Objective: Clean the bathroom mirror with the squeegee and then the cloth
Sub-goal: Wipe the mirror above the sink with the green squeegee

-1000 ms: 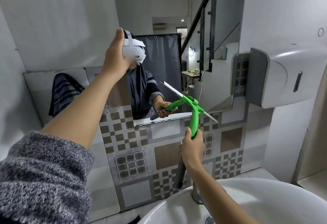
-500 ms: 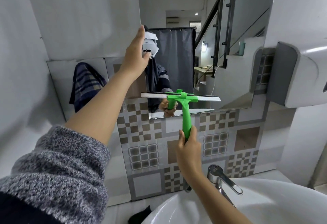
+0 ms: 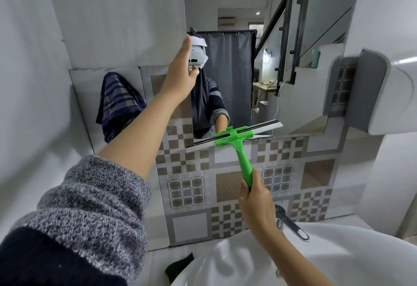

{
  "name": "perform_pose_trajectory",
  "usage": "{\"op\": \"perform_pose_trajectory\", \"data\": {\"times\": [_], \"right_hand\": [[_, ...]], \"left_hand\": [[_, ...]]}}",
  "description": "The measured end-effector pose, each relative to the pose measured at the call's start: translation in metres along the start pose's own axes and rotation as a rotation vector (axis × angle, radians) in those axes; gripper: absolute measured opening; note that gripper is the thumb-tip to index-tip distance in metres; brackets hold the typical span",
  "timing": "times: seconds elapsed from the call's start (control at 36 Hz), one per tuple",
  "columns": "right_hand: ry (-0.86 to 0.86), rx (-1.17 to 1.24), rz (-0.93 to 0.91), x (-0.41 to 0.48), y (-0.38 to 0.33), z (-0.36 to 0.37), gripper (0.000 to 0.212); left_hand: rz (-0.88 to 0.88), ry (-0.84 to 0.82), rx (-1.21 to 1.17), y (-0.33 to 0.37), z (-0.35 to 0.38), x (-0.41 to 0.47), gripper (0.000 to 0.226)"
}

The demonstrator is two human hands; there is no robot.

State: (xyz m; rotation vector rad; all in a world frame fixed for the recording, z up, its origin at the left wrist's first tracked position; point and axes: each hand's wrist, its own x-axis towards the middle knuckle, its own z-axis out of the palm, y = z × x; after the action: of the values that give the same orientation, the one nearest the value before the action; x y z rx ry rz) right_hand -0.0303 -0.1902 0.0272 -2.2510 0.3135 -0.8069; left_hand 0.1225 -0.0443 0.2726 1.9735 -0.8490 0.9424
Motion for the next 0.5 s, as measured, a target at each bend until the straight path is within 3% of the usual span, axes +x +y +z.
{"op": "perform_pose_trajectory", "data": {"times": [0.19, 0.36, 0.5], "right_hand": [[-0.035, -0.045, 0.063, -0.017, 0.014, -0.009, 0.032], [-0.029, -0.017, 0.041, -0.036, 0.015, -0.025, 0.035], [-0.075, 0.028, -0.082, -0.034, 0.011, -0.053, 0.029]], "left_hand": [[-0.009, -0.024, 0.049, -0.002, 0.003, -0.011, 0.079], [-0.072, 0.009, 0.205, 0.017, 0.013, -0.051, 0.069], [-0.021, -0.129, 0.065, 0.050, 0.028, -0.106, 0.058]]}}
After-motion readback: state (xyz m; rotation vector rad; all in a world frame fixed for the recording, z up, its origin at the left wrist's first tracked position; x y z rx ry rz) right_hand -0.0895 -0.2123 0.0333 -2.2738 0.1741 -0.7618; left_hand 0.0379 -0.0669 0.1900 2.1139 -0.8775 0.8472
